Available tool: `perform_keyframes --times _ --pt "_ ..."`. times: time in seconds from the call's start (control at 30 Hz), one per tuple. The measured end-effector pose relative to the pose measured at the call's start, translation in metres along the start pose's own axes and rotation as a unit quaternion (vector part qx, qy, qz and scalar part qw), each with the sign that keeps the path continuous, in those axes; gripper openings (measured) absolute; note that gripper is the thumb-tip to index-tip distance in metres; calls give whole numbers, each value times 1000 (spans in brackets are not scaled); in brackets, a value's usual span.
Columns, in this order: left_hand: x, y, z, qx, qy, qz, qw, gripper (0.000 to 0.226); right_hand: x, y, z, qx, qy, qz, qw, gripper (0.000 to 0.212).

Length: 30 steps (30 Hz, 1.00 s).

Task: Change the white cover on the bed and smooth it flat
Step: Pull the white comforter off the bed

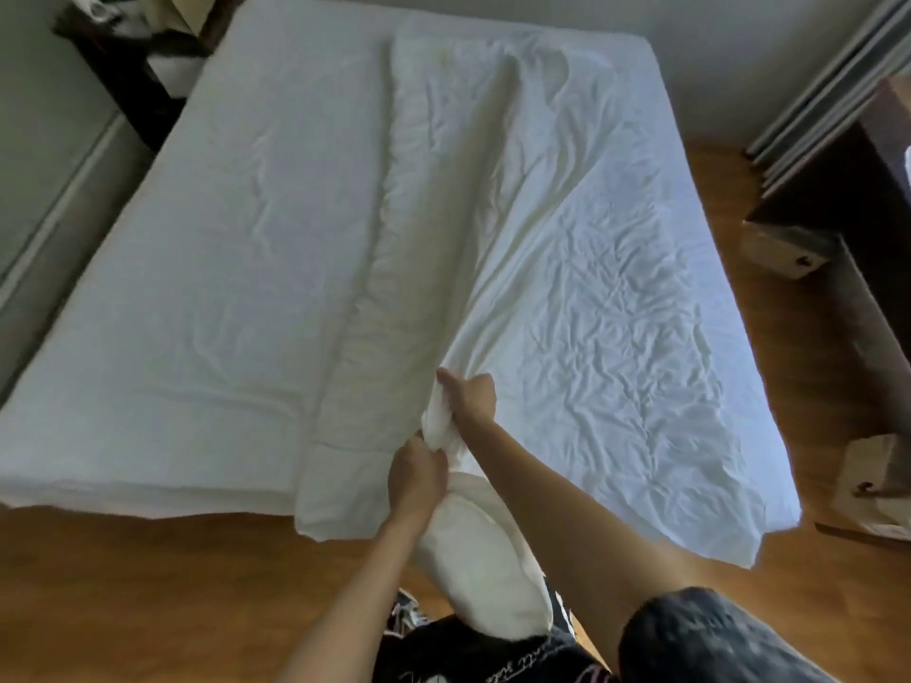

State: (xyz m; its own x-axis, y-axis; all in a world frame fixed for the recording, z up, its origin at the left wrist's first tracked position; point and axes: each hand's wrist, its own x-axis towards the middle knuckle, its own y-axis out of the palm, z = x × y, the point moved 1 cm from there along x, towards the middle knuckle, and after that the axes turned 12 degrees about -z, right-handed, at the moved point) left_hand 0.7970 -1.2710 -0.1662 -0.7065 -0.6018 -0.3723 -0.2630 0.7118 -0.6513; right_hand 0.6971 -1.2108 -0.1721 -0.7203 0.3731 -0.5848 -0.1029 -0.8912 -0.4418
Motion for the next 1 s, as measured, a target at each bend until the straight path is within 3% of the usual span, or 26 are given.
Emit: perform_keyframes --times 0.23,0.43,0.53,0.6,0.73,0.87,1.0 --pt "46 -126 68 -22 -31 28 999 25 -93 104 26 -114 -58 67 990 35" --pt "115 -201 108 -74 -54 43 995 24 -127 211 63 -121 -98 47 987 24" --pt "159 -236 129 -55 -71 71 993 42 -137 275 77 -111 -97 37 988 22" --pt "192 -258 148 14 -74 77 994 52 -146 320 83 -106 -85 35 990 16" --pt "254 -317 190 111 -74 76 988 42 -177 406 103 -105 -73 45 991 12" --pt "303 -375 218 103 -69 78 989 9 -206 463 124 -129 -74 55 987 13" --pt "350 -415 232 105 -56 112 987 14 -216 516 146 -149 -79 41 985 15"
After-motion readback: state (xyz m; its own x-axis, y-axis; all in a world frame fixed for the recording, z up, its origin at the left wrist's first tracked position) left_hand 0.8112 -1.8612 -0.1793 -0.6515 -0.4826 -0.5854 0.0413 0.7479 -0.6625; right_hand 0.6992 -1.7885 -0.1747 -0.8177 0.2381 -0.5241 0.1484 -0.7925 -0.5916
